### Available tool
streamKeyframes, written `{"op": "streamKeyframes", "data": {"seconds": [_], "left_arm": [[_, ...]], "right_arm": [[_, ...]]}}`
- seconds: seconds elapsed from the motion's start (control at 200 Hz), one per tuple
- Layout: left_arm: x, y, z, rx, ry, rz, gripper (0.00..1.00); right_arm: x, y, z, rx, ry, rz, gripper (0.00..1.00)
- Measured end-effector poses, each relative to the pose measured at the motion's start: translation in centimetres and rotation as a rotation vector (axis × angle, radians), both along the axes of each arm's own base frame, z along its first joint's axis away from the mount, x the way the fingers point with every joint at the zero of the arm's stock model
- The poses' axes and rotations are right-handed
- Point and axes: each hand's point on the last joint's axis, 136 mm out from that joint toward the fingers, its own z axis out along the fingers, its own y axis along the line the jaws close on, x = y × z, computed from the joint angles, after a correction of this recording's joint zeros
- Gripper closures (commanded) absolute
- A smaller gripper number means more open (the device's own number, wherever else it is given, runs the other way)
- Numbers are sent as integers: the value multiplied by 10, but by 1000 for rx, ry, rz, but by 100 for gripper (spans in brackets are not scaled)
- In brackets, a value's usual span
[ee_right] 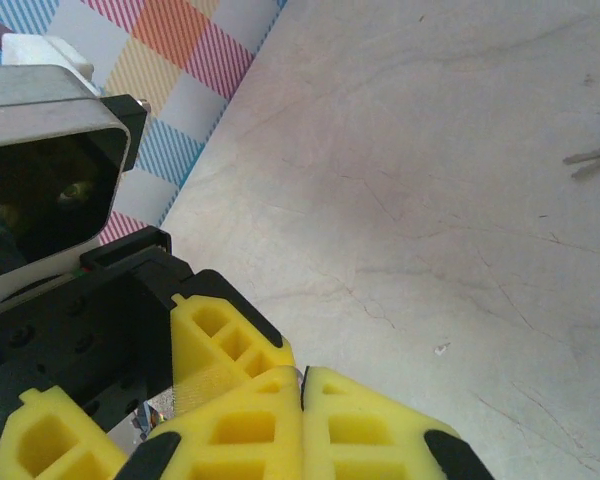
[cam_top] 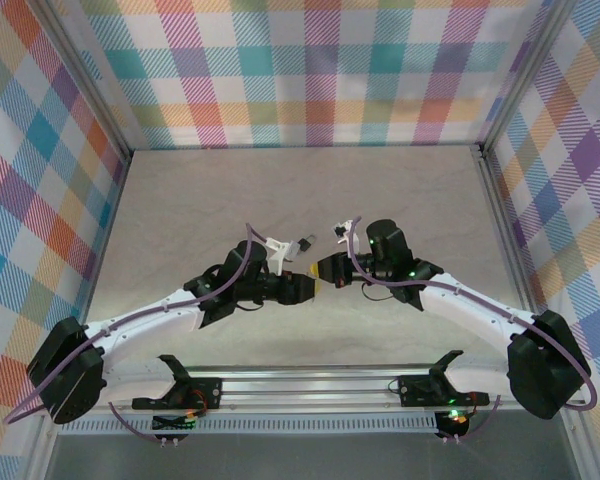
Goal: Lock with the key
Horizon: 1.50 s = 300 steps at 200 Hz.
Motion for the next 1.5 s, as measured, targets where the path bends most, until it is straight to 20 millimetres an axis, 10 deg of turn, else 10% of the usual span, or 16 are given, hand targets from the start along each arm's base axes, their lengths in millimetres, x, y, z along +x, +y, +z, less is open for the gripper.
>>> {"op": "streamKeyframes", "data": {"seconds": [1.5], "left_arm": [[-4,15,5,-144,23,1,92]], "right_arm": [[-14,8,18,92,-17,81,100]]}}
